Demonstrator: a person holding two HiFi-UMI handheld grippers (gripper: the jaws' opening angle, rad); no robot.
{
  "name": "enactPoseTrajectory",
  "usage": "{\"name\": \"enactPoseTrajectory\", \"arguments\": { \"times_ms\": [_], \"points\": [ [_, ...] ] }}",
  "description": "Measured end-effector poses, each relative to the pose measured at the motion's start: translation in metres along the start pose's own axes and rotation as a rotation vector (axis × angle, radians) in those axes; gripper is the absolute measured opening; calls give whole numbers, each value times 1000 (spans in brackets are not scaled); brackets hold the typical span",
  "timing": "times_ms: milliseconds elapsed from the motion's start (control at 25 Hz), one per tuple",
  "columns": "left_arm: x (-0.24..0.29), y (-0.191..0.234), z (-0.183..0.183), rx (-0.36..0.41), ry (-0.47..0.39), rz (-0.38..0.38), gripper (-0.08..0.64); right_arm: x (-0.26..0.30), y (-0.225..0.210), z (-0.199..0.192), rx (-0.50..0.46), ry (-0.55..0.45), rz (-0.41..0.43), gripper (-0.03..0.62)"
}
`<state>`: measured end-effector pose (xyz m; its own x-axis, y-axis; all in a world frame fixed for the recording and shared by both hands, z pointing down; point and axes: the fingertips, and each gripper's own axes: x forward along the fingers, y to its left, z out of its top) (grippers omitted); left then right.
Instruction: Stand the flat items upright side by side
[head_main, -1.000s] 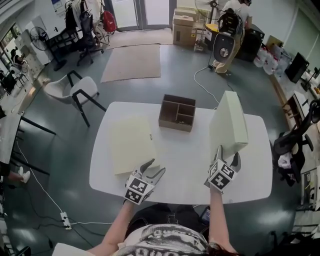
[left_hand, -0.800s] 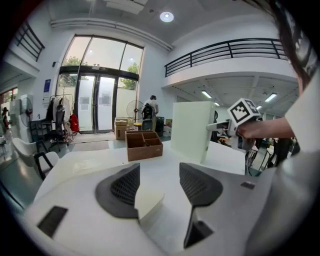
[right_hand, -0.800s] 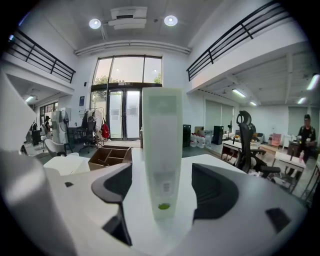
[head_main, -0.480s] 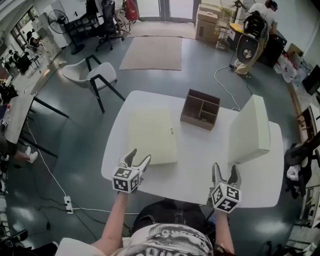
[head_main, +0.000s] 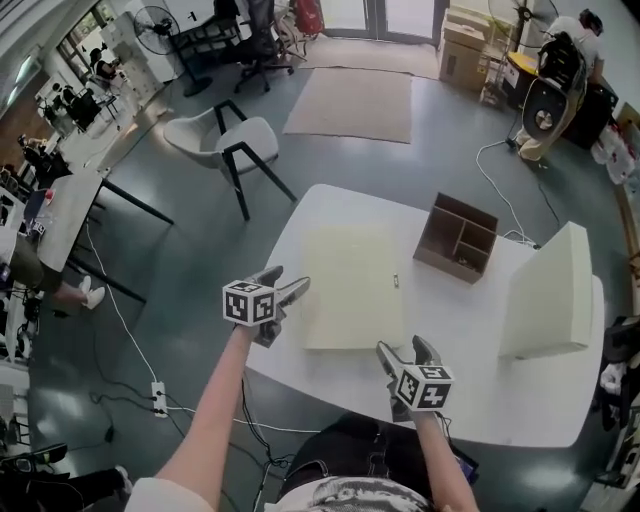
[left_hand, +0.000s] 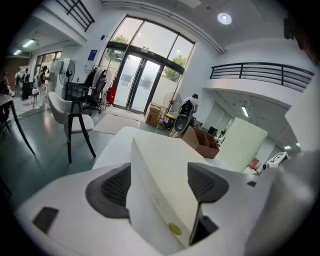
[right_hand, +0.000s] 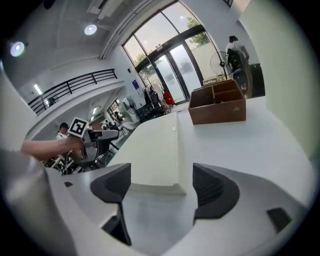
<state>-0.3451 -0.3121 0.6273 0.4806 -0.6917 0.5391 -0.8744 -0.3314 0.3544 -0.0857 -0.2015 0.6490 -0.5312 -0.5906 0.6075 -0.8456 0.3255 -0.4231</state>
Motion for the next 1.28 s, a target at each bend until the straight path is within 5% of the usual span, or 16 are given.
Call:
{"name": "enactPoseTrajectory", "arguments": {
  "times_ms": [200, 360, 600, 720, 840, 1040, 1280],
  "points": [
    [48, 20, 7, -148, 67, -127, 372, 26, -1, -5, 57, 40, 5, 388],
    [81, 40, 12, -259, 90, -160, 381, 46, 0, -5, 93, 65, 24, 388],
    [112, 42, 18, -331, 80, -272, 391, 61, -3, -12, 136, 86, 101, 422],
    [119, 34, 24, -316, 96, -334, 397, 64, -3, -12, 137, 97, 148, 424],
    [125, 32, 25, -300, 98, -314, 396, 68, -3, -13, 107, 136, 190, 423],
    [114, 23, 38, -314, -34, -276, 359, 64, -2, -12, 14, 143, 212, 414],
    [71, -4, 64, -241, -125, -287, 348, 49, 5, -14, -177, 97, 233, 414]
  ]
}}
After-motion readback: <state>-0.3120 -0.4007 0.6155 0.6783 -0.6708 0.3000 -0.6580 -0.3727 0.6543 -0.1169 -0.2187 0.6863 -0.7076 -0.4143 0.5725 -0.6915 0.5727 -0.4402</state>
